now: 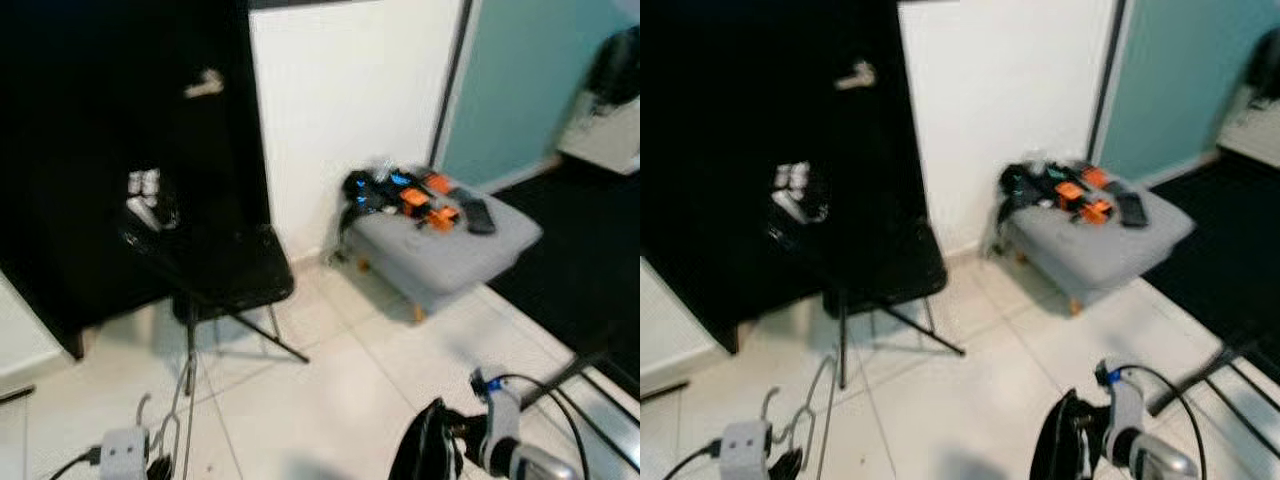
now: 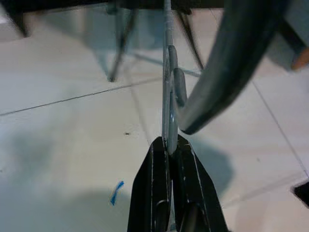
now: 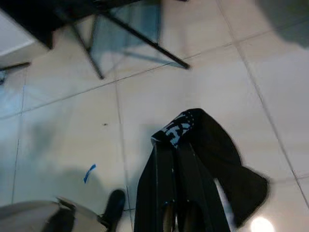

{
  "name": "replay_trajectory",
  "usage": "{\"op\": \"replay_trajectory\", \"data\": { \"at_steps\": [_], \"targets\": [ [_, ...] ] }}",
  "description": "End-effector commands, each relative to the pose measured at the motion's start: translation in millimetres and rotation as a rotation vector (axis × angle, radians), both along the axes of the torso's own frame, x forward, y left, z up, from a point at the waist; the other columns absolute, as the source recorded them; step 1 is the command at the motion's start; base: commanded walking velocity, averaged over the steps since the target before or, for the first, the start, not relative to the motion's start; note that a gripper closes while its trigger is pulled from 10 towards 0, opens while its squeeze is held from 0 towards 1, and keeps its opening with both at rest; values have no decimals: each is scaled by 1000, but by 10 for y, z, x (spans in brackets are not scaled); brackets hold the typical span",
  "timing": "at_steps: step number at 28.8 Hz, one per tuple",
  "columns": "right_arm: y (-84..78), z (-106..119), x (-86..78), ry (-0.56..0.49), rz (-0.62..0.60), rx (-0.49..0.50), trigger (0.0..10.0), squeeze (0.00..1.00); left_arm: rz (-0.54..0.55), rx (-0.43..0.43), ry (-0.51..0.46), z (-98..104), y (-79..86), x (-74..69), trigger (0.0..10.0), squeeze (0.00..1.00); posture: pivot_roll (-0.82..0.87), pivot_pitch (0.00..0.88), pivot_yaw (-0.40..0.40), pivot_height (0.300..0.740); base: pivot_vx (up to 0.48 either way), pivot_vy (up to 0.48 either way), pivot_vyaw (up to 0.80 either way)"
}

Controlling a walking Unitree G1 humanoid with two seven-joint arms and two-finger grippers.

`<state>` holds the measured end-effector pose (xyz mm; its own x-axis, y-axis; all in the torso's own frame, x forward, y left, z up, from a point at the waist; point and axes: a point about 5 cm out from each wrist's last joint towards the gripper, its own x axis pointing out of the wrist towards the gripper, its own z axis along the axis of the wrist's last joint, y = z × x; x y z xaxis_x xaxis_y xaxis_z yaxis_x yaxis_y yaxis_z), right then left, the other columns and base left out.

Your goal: Hang hanger

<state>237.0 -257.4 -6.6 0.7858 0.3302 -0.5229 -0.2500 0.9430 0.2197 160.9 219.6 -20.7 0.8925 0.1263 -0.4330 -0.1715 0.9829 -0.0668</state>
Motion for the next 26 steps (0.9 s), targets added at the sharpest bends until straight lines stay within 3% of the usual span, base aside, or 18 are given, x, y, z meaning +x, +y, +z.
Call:
{"op": "replay_trajectory", "data": {
  "at_steps": [1,26],
  "targets": [
    [24,-7,-10,-3,11,5,10000,0,10,-5,26,-54,23,-76,10000,0,-120,0,-28,740,0,0,769],
    [44,10,-4,-8,33,7,10000,0,0,-6,-12,-11,-14,-68,10000,0,-118,0,-32,740,0,0,765]
  ]
}}
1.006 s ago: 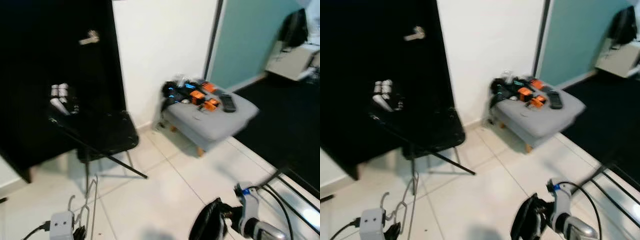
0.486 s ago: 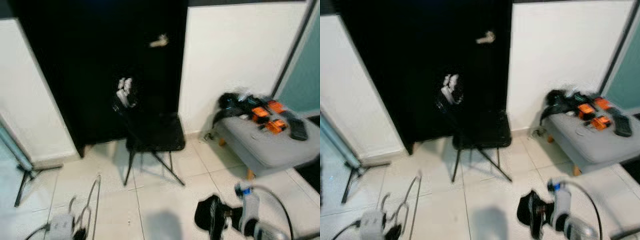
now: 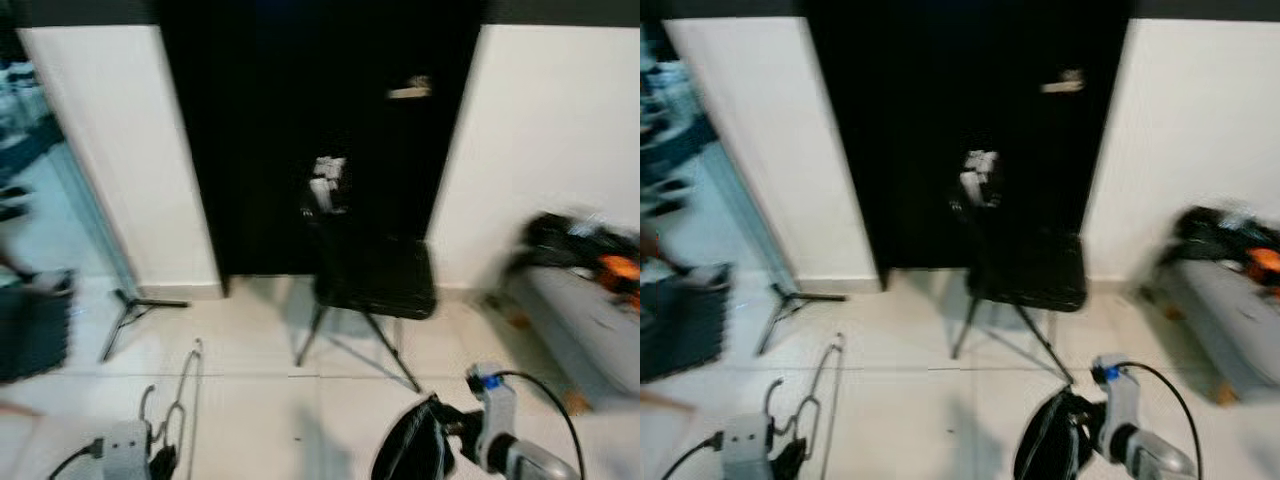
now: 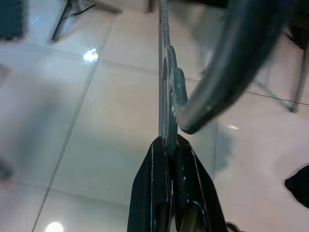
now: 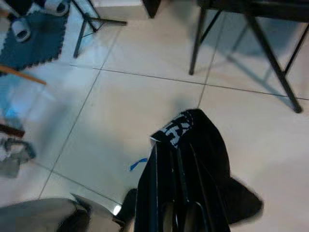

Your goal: Hang hanger

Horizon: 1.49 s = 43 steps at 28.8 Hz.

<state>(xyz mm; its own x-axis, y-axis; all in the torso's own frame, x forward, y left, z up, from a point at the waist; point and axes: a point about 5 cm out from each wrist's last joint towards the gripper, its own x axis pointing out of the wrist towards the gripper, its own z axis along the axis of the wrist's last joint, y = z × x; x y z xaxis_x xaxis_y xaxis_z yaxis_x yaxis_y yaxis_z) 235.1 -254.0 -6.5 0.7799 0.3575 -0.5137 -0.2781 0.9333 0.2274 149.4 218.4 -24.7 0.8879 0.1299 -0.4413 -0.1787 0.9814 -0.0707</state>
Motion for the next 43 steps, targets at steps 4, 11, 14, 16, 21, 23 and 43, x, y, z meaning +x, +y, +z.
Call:
{"op": "replay_trajectory", "data": {
  "at_steps": [4,11,14,16,21,23,43],
  "targets": [
    [11,7,11,0,7,-4,10000,0,-9,-2,-18,14,1,38,10000,0,-117,0,-32,740,0,0,766],
    [10,4,3,2,13,-3,10000,0,-10,-6,-15,-5,-3,33,10000,0,-113,0,-34,740,0,0,769],
    [10,3,1,3,16,-3,10000,0,-6,-16,-18,-8,-10,33,10000,0,-113,0,-35,740,0,0,765],
    [10,1,-1,5,18,-3,10000,0,-4,-21,-19,-9,-13,34,10000,0,-112,0,-36,740,0,0,766],
    [14,-5,-8,8,28,-3,10000,0,-9,-26,-23,-3,-24,36,10000,0,-110,0,-36,740,0,0,768],
    [14,-5,-8,8,28,-3,10000,0,-9,-26,-23,-3,-24,36,10000,0,-110,0,-36,740,0,0,769],
    [75,485,498,-201,73,-34,10000,0,-26,29,-233,471,-8,503,10000,0,-113,0,-45,740,0,0,767]
  ]
}}
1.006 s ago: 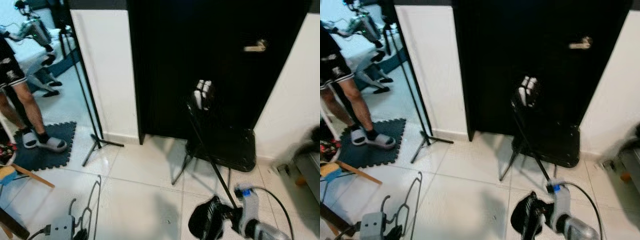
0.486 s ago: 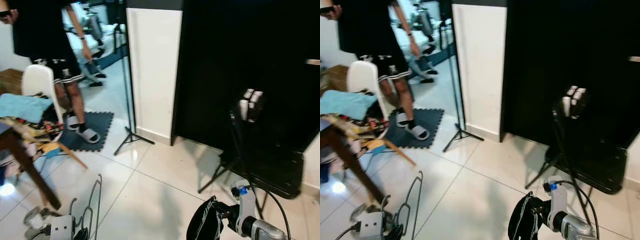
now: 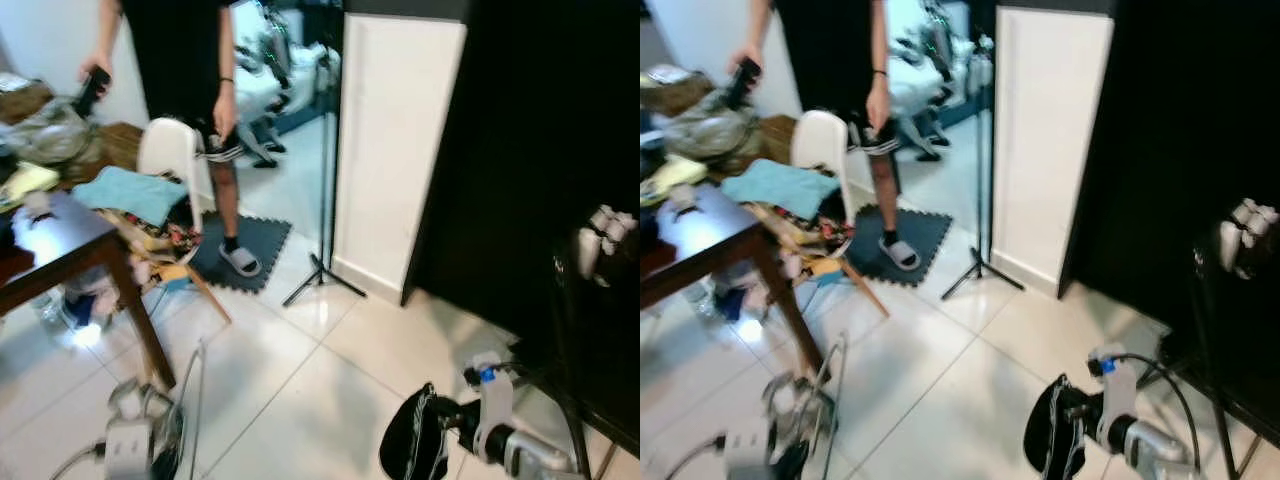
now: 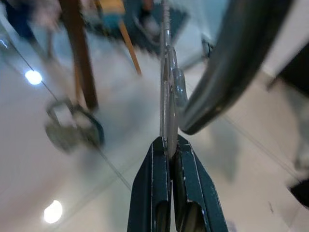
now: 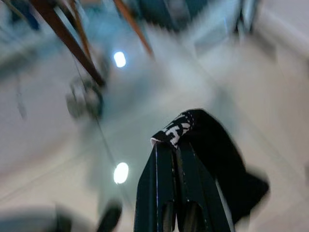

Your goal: Hang hanger

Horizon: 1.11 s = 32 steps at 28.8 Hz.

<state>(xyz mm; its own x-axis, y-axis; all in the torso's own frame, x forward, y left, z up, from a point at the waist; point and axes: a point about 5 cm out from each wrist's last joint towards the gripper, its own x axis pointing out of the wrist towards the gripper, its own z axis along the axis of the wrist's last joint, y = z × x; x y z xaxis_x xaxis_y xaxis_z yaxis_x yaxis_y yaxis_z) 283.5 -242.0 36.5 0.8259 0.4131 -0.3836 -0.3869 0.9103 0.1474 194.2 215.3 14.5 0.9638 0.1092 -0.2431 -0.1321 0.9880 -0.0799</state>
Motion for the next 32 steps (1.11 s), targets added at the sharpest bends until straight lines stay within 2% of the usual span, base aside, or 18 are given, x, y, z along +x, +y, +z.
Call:
{"op": "replay_trajectory", "data": {
  "at_steps": [1,2,3,5,6,7,10,11,12,15,16,17,19,20,22,24,27,32],
  "targets": [
    [-22,208,134,-83,5,-9,10000,0,4,1,-71,220,11,155,10000,0,-113,0,-47,740,0,0,769],
    [-22,208,134,-83,5,-9,10000,0,4,1,-71,220,11,155,10000,0,-113,0,-47,740,0,0,769],
    [81,584,373,-208,63,-16,10000,0,-23,14,-165,531,-69,333,10000,0,-116,0,-49,740,0,0,763],
    [109,676,421,-237,78,-18,10000,0,-31,19,-186,605,-92,368,10000,0,-116,0,-49,740,0,0,763],
    [289,953,528,-321,161,-7,10000,0,-38,32,-231,763,-175,450,10000,0,-117,0,-52,740,0,0,769],
    [431,1107,555,-367,217,14,10000,0,-36,39,-260,867,-214,492,10000,0,-114,0,-56,740,0,0,763],
    [524,1205,563,-396,254,29,10000,0,-34,43,-279,936,-239,516,10000,0,-113,0,-57,740,0,0,763],
    [740,1340,547,-422,275,102,10000,0,-38,88,-305,1147,-292,564,10000,0,-99,0,-62,740,0,0,769],
    [740,1340,547,-422,275,102,10000,0,-38,88,-305,1147,-292,564,10000,0,-99,0,-62,740,0,0,769],
    [1024,1423,459,-414,189,234,10000,0,-57,229,-371,1548,-413,589,10000,0,-86,0,-56,740,0,0,769],
    [1031,1422,442,-412,132,260,10000,0,-64,265,-389,1639,-475,576,10000,0,-85,0,-52,740,0,0,769],
    [1031,1422,442,-412,132,260,10000,0,-64,265,-389,1639,-475,576,10000,0,-85,0,-52,740,0,0,769],
    [966,1483,410,-429,0,332,10000,0,-89,319,-418,1706,-657,503,10000,0,-93,0,-38,740,0,0,763],
    [933,1489,392,-435,-35,325,10000,0,-88,323,-406,1651,-729,469,10000,0,-96,0,-37,740,0,0,763],
    [910,1487,376,-435,-55,304,10000,0,-79,339,-397,1618,-745,443,10000,0,-105,0,-37,740,0,0,763],
    [896,1482,369,-435,-65,282,10000,0,-73,344,-394,1607,-730,436,10000,0,-105,0,-37,740,0,0,763],
    [865,1496,357,-431,-93,242,10000,0,-42,320,-367,1623,-592,465,10000,0,-84,0,-47,740,0,0,763],
    [847,1521,352,-447,-132,149,10000,0,-105,354,-379,1681,-514,507,10000,0,-73,0,-54,740,0,0,763]
  ]
}}
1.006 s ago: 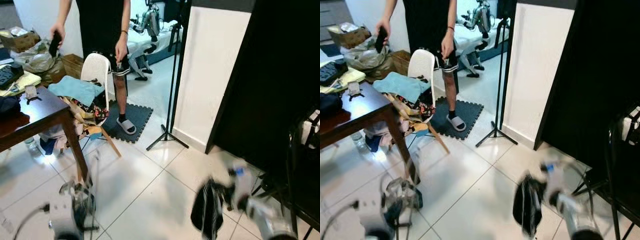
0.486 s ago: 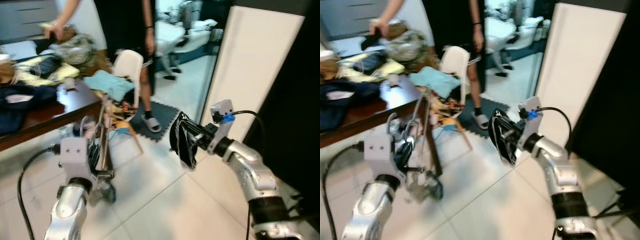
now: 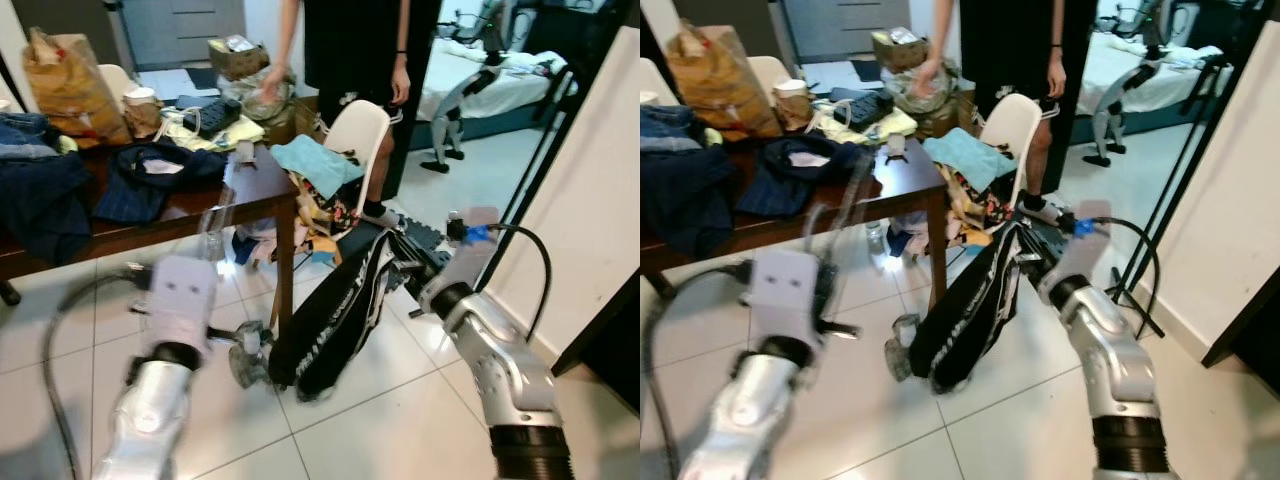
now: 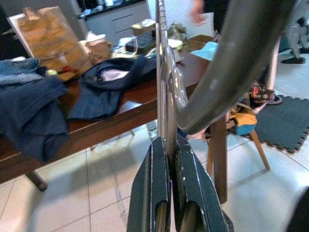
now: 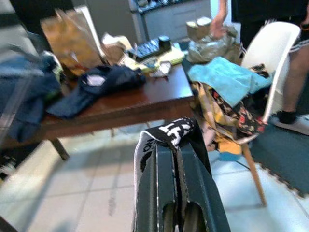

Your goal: Hang hanger

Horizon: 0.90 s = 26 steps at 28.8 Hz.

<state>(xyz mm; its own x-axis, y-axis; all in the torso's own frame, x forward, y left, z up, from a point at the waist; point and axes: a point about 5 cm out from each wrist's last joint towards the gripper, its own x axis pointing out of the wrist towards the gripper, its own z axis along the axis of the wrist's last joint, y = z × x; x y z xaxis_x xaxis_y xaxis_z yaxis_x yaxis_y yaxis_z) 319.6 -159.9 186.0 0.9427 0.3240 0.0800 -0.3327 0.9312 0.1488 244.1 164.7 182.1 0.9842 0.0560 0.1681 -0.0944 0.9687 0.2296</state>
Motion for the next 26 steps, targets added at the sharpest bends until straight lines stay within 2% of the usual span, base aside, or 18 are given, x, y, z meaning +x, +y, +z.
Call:
{"op": "replay_trajectory", "data": {
  "at_steps": [1,7,9,15,20,24,26],
  "targets": [
    [26,25,-8,-4,-9,-24,10000,0,-36,9,10,5,-9,7,10000,0,-73,0,-54,740,0,0,763],
    [53,75,-18,-22,-6,-54,10000,0,-46,-20,30,14,72,7,10000,0,-72,0,-51,740,0,0,760],
    [76,108,-21,-42,10,-70,10000,0,-44,-41,41,6,100,7,10000,0,-73,0,-50,740,352,0,0],
    [145,162,21,-49,55,-123,10000,0,-33,-60,46,1,113,12,10000,0,-72,0,-51,740,480,0,0],
    [152,173,38,-48,58,-126,10000,0,-32,-61,46,2,113,15,10000,0,-72,0,-51,740,480,0,0],
    [300,338,130,-97,107,-106,10000,0,5,-49,10,99,176,70,10000,0,-79,0,-48,740,480,0,0],
    [300,338,130,-97,107,-106,10000,0,5,-49,10,99,176,70,10000,0,-79,0,-48,740,480,0,0]
  ]
}}
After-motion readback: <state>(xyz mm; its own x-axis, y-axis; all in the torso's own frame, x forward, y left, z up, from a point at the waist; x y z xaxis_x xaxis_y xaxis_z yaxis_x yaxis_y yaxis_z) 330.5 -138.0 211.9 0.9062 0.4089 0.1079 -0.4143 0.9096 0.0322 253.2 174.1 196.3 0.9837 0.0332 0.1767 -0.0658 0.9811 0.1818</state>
